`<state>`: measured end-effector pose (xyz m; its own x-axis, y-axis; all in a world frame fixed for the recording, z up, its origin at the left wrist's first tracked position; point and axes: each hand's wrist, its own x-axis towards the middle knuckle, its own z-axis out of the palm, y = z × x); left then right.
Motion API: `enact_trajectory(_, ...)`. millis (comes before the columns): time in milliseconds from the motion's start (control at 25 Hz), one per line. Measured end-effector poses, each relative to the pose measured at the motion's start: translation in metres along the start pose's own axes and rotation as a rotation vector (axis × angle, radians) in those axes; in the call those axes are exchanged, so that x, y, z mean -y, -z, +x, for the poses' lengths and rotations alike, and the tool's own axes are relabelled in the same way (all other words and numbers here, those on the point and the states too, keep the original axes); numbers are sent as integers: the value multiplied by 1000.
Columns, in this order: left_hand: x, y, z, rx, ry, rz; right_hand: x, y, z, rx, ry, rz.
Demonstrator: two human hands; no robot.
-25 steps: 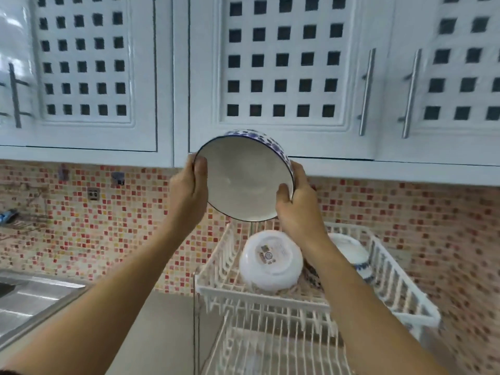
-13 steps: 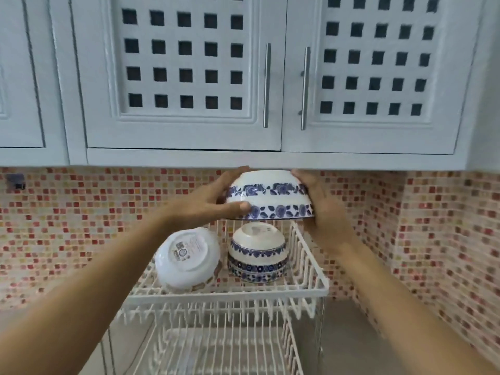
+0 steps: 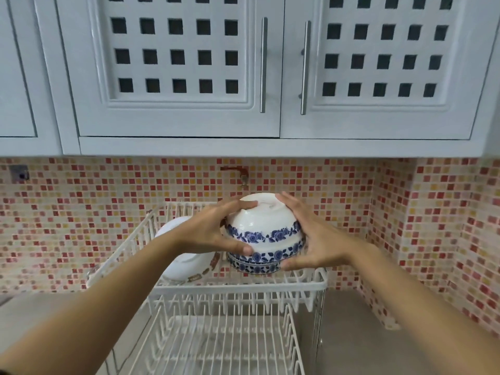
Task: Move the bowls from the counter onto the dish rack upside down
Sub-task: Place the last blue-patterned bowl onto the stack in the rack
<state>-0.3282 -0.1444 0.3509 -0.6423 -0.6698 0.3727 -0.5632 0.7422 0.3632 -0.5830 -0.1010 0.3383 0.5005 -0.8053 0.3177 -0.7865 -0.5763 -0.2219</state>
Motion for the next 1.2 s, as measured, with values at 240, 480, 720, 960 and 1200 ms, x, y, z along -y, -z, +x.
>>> enact_trajectory(240, 4, -20, 3, 68, -51, 252, -7, -18, 7, 13, -99, 48)
enact_trajectory(480, 9, -37, 7, 91, -58, 360, -5, -30, 15, -2, -148, -15)
enact_trajectory(720, 9, -47, 6, 43, -48, 449, -5, -41, 23, -7, -164, -108)
enact_trajectory(960, 15, -53, 4, 37, -26, 534, -9, -51, 29, -31, -202, -129)
enact_trajectory(1200, 20, -29, -4, 36, 92, 341, -12, -54, 30, -14, -192, -176)
